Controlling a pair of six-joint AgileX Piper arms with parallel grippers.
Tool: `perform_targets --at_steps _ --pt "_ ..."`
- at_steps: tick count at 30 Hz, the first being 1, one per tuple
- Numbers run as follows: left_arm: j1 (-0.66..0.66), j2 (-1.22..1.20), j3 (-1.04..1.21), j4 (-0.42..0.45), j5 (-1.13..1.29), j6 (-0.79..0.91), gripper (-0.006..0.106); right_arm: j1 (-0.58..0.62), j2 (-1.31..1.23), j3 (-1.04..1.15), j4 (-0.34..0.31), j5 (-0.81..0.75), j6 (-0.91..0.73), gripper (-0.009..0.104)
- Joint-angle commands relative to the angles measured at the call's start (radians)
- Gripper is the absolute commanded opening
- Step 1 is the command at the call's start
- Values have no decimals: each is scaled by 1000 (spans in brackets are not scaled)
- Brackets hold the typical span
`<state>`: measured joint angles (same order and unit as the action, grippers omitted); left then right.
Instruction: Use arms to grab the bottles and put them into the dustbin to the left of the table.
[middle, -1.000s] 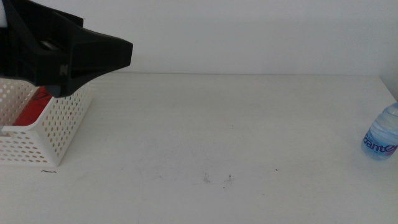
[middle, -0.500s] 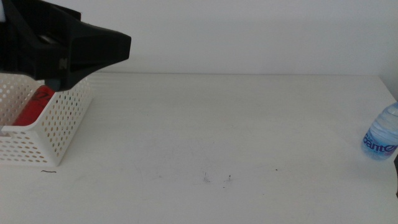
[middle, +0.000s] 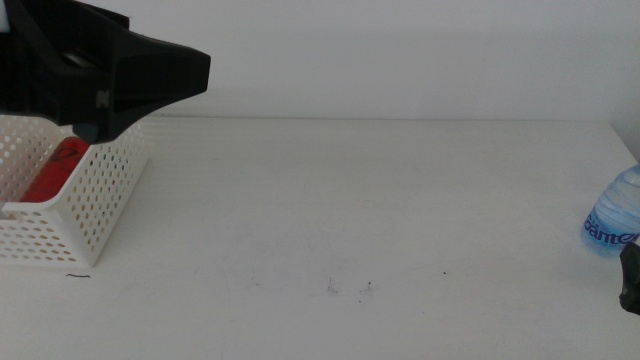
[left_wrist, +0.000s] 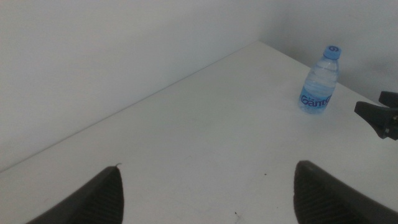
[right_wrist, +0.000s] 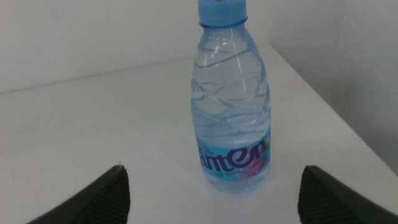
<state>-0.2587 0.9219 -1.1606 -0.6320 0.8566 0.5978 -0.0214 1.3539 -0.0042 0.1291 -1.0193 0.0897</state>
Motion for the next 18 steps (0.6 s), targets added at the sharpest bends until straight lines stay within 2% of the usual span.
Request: perform_targets --at_steps 1,6,9,14,18 --pt "-6 -1 0 -4 -9 -1 94 2 40 4 8 -81 -22 71" --pt "-6 -1 0 -4 -10 -1 94 2 109 4 95 -105 -49 71" --pt "-6 -1 0 -4 -10 -1 94 2 147 -15 140 -110 -126 71" --pt "-6 -1 0 -4 -10 -1 94 2 206 -83 146 -107 -185 75" --pt "-6 -1 0 -4 -10 -1 94 2 258 -136 146 -102 -192 86"
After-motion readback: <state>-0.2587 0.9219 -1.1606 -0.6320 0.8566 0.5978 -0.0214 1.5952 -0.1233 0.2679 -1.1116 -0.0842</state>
